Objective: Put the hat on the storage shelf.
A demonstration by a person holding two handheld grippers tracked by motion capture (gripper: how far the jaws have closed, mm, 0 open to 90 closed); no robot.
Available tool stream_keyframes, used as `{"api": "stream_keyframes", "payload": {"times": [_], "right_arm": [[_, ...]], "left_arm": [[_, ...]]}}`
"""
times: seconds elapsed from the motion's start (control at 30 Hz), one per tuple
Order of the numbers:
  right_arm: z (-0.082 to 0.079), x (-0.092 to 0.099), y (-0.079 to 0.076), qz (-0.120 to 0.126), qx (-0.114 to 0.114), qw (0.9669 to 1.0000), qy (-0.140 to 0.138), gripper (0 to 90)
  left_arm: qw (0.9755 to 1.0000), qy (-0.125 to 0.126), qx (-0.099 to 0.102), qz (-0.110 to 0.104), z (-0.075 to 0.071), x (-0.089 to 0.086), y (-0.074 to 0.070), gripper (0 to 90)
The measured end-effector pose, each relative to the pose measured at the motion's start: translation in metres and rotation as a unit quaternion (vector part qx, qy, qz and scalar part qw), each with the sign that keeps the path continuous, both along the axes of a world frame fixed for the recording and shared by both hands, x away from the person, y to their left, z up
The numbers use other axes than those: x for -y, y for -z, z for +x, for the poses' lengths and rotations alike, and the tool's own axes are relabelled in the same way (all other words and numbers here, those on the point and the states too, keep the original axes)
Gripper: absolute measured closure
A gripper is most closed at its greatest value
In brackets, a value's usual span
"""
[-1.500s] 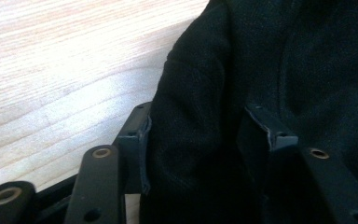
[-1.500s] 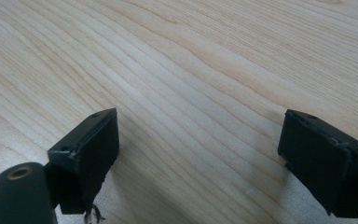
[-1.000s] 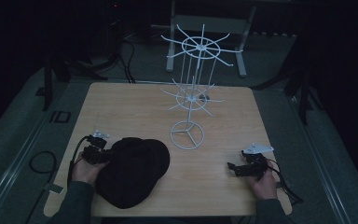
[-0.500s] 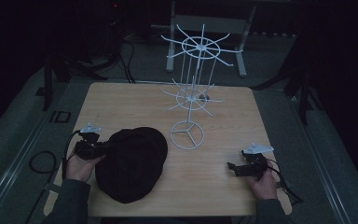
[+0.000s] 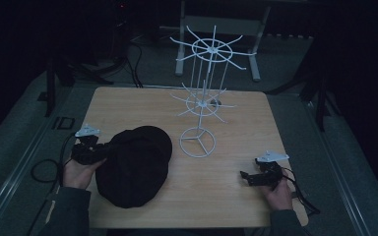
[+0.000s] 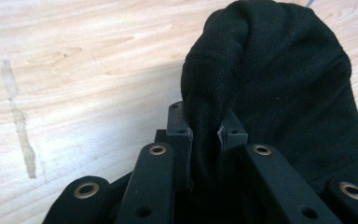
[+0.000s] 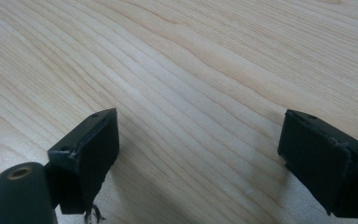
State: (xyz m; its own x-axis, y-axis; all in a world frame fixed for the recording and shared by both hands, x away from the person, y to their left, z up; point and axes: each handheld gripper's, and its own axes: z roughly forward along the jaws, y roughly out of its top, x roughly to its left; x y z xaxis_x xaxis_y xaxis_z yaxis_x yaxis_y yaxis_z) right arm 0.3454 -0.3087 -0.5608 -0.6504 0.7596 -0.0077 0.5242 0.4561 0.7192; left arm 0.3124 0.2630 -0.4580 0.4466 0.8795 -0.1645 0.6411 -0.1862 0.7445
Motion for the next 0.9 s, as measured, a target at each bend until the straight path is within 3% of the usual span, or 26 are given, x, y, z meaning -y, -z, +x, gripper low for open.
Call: {"api": "stream_keyframes", "payload": {"times": [0.9], "right_arm": [[0.0, 0.0, 0.0, 0.0, 0.0, 1.0, 0.0, 12.3]], "left_arm": [[0.9975, -0.007, 0.061, -0.034, -0.007, -0.02, -0.053, 80.2]]}}
